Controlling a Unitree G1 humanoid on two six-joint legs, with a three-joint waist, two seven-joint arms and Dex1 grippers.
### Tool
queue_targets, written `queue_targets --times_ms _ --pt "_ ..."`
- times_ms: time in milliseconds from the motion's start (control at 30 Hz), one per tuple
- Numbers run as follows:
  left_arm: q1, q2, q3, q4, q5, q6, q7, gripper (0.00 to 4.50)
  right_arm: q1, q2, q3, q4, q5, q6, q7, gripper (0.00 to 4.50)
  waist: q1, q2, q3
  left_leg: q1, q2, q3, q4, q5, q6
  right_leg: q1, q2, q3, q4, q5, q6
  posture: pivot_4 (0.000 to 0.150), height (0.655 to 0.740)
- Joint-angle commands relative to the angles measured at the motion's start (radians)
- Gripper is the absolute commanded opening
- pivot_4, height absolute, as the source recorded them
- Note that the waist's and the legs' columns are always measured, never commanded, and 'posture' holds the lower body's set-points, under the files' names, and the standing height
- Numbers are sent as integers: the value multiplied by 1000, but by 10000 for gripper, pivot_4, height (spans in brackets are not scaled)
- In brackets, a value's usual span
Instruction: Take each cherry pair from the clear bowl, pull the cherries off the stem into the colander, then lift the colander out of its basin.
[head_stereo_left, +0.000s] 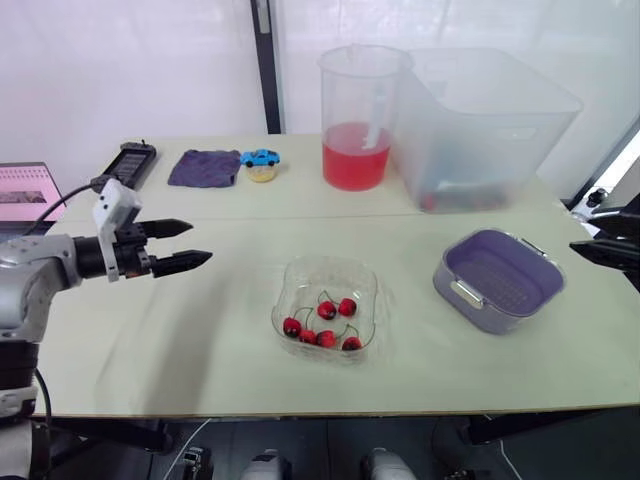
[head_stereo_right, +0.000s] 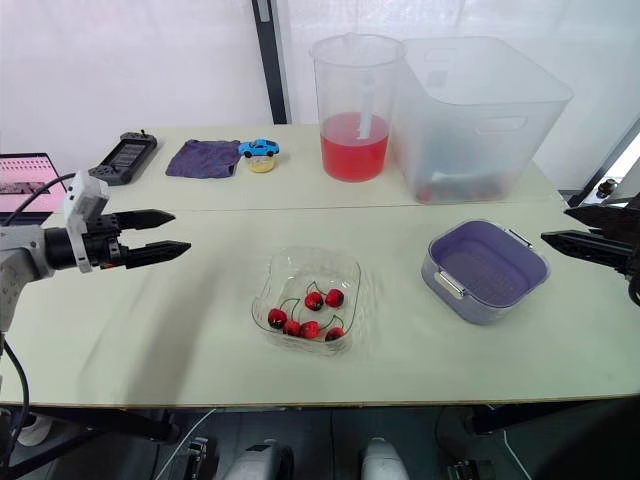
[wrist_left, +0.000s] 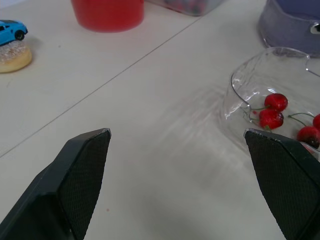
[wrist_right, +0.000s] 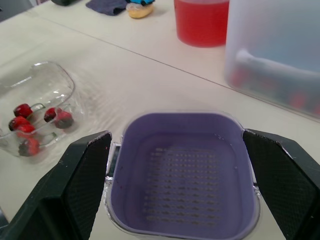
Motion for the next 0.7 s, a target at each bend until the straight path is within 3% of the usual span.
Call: queue_targets --times_ms 33,433,700 --pt "-15 5 20 -8 -1 -31 -1 45000 -24 -6 -38 -26 25 -2 -2 44608 0 0 0 0 0 0 0 0 0 0 0 0 0 0 0 1500 7337" --pt "-66 -16 1 8 0 -26 11 45000 -7 12 -27 -67 -14 -82 -44 44608 1 0 0 0 0 0 0 0 0 0 0 0 0 0 0 1500 7337" --pt "-55 -27 -3 -45 -17 -75 -51 45000 -44 47 133 -425 -82 -123 -234 44608 -5 0 0 0 0 0 0 0 0 -1 0 0 1 0 0 1500 7337"
